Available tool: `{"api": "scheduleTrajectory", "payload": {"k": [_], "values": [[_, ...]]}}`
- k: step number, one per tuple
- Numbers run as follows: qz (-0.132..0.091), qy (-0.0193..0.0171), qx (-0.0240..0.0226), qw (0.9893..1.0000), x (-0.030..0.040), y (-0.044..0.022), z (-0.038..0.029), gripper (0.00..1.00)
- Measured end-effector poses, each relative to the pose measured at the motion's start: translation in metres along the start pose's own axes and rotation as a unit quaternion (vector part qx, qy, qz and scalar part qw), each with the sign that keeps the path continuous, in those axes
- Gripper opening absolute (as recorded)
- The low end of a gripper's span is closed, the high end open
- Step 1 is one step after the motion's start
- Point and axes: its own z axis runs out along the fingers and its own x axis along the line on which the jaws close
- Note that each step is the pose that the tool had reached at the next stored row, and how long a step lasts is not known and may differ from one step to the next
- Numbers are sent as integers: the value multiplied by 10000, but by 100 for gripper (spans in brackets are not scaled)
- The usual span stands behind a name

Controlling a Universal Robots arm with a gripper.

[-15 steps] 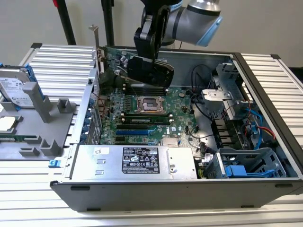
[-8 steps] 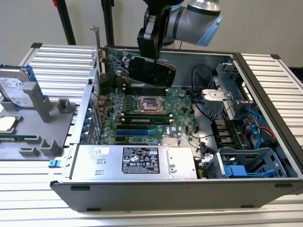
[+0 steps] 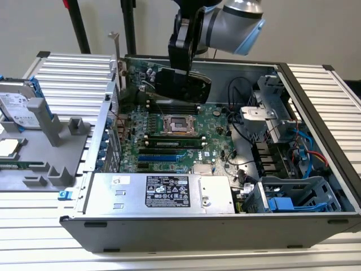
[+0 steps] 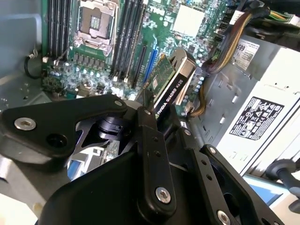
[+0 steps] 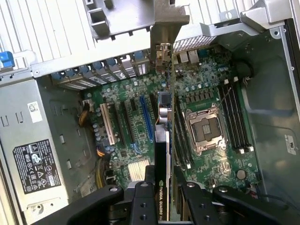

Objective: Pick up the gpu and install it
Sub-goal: 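Insert the gpu into the slot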

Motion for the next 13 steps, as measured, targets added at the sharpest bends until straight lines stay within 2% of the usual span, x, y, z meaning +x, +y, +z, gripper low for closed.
{"api": "scheduleTrajectory", "payload": {"k": [13], "values": [[-354, 8, -6, 9994, -13, -49, -1, 0]]}}
